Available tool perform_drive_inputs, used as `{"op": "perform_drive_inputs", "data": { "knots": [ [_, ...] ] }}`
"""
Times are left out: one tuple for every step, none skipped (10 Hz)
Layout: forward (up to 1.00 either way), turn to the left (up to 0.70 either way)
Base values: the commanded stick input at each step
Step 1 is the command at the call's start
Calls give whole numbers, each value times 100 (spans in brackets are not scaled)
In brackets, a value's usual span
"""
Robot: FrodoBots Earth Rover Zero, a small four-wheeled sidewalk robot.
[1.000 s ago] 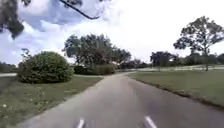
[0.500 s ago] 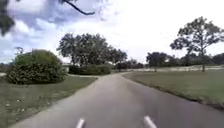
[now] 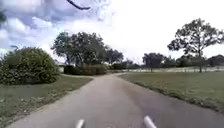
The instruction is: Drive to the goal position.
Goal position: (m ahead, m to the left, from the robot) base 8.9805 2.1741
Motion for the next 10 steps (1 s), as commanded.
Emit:
{"op": "perform_drive_inputs", "data": {
  "knots": [
    [69, 3],
    [69, 3],
    [69, 3],
    [69, 3],
    [69, 3],
    [69, 3],
    [69, 3],
    [69, 3],
    [69, 3],
    [69, 3]
  ]
}}
